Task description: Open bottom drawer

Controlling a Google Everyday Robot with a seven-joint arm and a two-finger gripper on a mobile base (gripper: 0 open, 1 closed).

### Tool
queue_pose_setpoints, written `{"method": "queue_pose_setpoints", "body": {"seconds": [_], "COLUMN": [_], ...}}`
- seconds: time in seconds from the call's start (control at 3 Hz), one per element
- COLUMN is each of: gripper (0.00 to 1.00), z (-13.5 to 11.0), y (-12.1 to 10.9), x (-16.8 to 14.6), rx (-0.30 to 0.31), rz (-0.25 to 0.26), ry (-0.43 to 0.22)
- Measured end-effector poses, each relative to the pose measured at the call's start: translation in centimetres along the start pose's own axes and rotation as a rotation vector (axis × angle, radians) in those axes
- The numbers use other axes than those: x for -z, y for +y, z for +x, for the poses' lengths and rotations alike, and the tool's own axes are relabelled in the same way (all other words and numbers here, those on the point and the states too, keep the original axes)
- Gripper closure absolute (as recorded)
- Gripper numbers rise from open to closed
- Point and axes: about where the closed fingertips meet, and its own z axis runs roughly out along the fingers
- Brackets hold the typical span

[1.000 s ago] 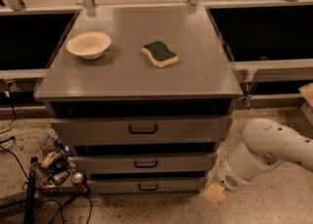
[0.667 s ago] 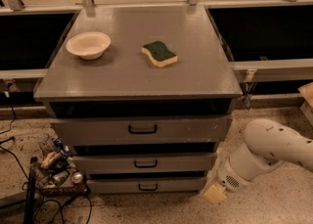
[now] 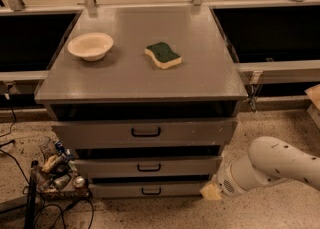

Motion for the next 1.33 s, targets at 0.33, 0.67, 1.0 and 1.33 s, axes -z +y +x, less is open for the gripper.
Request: {"method": "queue_pose_setpoints", "body": {"seconds": [0.33, 0.67, 1.0, 1.33], "gripper": [1.00, 1.00, 1.00, 1.00], "z": [-1.0, -0.8, 0.2, 1.4], "y": [-1.2, -1.3, -2.1, -3.2], "x": [-0.8, -1.3, -4.6, -8.1], "rx": [-0.043, -0.051, -0.100, -0.149], "rz": [0.023, 0.021, 0.009, -0.009], "ry": [-0.062, -0.065, -0.081, -0.061]}}
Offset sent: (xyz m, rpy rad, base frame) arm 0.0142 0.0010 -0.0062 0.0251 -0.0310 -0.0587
